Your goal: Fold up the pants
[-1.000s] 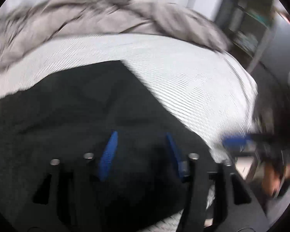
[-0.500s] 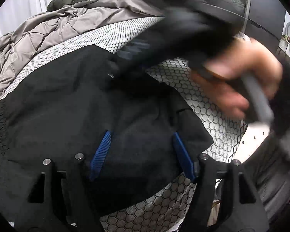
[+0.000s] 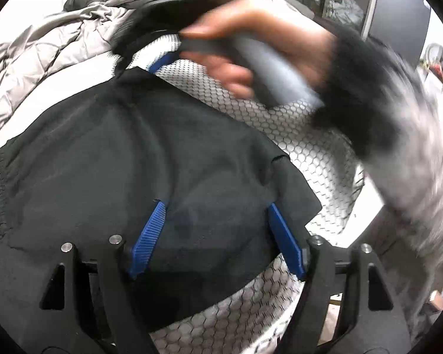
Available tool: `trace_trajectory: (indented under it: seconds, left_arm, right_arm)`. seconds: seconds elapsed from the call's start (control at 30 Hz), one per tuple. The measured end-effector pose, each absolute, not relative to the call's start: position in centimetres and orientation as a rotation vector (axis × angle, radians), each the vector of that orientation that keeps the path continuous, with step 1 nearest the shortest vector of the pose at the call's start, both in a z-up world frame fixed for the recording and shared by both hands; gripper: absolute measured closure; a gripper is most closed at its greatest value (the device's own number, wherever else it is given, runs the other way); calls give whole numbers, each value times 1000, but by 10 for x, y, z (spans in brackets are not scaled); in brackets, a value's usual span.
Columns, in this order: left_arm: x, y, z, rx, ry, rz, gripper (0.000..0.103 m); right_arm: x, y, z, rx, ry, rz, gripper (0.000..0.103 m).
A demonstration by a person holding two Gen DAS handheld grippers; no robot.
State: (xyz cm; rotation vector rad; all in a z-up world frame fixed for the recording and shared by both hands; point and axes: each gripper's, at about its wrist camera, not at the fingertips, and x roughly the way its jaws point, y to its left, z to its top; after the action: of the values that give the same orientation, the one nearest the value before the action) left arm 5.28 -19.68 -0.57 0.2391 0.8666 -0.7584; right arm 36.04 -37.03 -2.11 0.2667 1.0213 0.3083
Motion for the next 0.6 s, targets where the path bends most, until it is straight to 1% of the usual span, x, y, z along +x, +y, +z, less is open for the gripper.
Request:
trace_trajectory:
  seconds: [0.03, 0.07, 0.1, 0.17, 0.23, 0.27, 0.3, 0.33, 0.4, 0.5, 0.6]
  left_arm:
    - [61, -191, 0, 209, 864, -758, 33]
    - [64, -179, 9, 163, 848, -759, 33]
    - [65, -171, 16, 135, 833, -757, 33]
    - [72, -142, 33, 79, 781, -704, 33]
    - [77, -112, 45, 32, 734, -643, 29]
    - [82, -92, 50, -6, 711, -597, 28]
    - [87, -79, 52, -35, 702, -559, 27]
    - [96, -56, 53, -81, 703, -498, 26]
    - [107, -26, 50, -148, 710, -401, 26]
    - [119, 3, 40, -204, 740, -304, 26]
    - [126, 6, 27, -178, 778, -304, 27]
  right_arm:
    - [342, -378, -16, 299, 991, 328, 47]
    - [325, -384, -15, 318, 966, 343, 42]
    - [310, -383, -15, 335, 949, 350, 34]
    - [270, -397, -27, 410, 943, 393, 33]
    - [256, -397, -41, 456, 993, 408, 33]
    - [253, -396, -44, 458, 1004, 391, 36]
    - [252, -392, -44, 445, 984, 378, 44]
    - [254, -389, -43, 431, 956, 384, 59]
    - [263, -385, -48, 439, 955, 390, 72]
    - [282, -366, -50, 310, 971, 347, 71]
    - [265, -364, -22, 221, 911, 266, 69]
